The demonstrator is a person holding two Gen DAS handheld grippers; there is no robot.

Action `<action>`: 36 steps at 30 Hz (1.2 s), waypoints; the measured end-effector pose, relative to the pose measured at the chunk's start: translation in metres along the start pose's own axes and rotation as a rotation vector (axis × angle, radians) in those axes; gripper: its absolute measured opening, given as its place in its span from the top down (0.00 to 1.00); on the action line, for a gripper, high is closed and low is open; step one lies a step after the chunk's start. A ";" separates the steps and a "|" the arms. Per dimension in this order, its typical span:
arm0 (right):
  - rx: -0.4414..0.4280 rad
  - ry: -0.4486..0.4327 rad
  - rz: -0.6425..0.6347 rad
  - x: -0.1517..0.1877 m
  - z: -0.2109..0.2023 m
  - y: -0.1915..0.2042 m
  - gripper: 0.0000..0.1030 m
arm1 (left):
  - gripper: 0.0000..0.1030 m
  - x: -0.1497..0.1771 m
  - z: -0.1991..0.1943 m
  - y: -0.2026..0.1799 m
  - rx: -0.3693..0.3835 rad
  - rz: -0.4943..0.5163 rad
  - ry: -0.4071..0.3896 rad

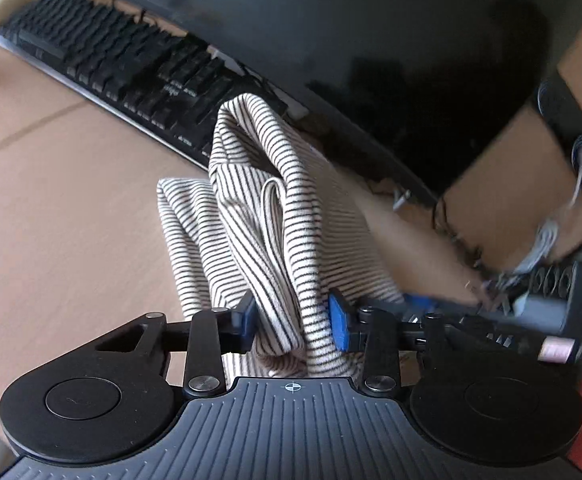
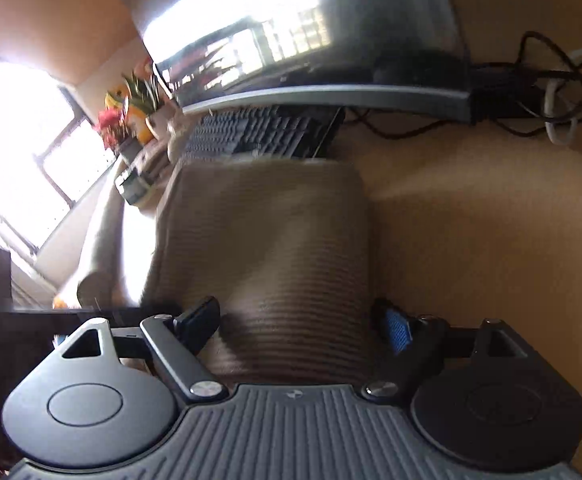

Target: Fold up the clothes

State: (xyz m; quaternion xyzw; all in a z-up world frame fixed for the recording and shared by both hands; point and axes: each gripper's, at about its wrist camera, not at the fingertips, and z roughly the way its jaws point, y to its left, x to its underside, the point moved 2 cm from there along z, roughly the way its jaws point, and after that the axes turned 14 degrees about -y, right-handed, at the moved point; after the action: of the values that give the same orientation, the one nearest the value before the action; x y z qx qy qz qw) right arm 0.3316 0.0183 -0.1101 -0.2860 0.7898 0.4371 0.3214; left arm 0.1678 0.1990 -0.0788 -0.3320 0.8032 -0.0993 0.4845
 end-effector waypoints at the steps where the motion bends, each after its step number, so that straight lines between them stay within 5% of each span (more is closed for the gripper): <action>1: -0.010 -0.005 0.018 -0.001 0.001 -0.002 0.17 | 0.61 0.004 0.000 0.000 -0.020 0.019 0.011; 10: -0.067 0.061 0.220 0.009 0.034 -0.011 0.10 | 0.49 0.019 0.005 0.027 0.008 -0.035 0.027; 14: -0.075 -0.061 0.047 -0.010 0.020 0.027 0.29 | 0.44 0.019 0.008 0.034 0.042 -0.044 0.018; 16: -0.100 -0.126 -0.071 -0.019 0.009 0.047 0.30 | 0.43 0.015 0.012 0.039 0.056 -0.045 0.024; 19: 0.028 -0.089 -0.211 -0.009 0.018 0.051 0.32 | 0.36 0.008 0.022 0.042 0.081 -0.020 0.049; 24: 0.174 -0.052 -0.150 0.023 0.025 0.040 0.33 | 0.35 -0.007 0.013 0.039 0.081 0.065 0.081; 30: 0.324 -0.133 -0.266 0.045 0.028 0.078 0.31 | 0.38 -0.060 -0.021 0.016 0.113 0.103 -0.051; 34: 0.344 -0.152 -0.352 0.051 0.027 0.094 0.26 | 0.30 -0.075 0.002 0.005 0.189 0.144 -0.069; 36: 0.285 -0.139 -0.298 0.045 0.025 0.091 0.07 | 0.36 -0.067 0.014 0.012 0.184 0.164 -0.045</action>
State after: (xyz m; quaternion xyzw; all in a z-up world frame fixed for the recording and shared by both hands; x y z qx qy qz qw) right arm 0.2427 0.0740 -0.1083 -0.3204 0.7686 0.2872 0.4734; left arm 0.1952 0.2520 -0.0442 -0.2214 0.8042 -0.1252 0.5371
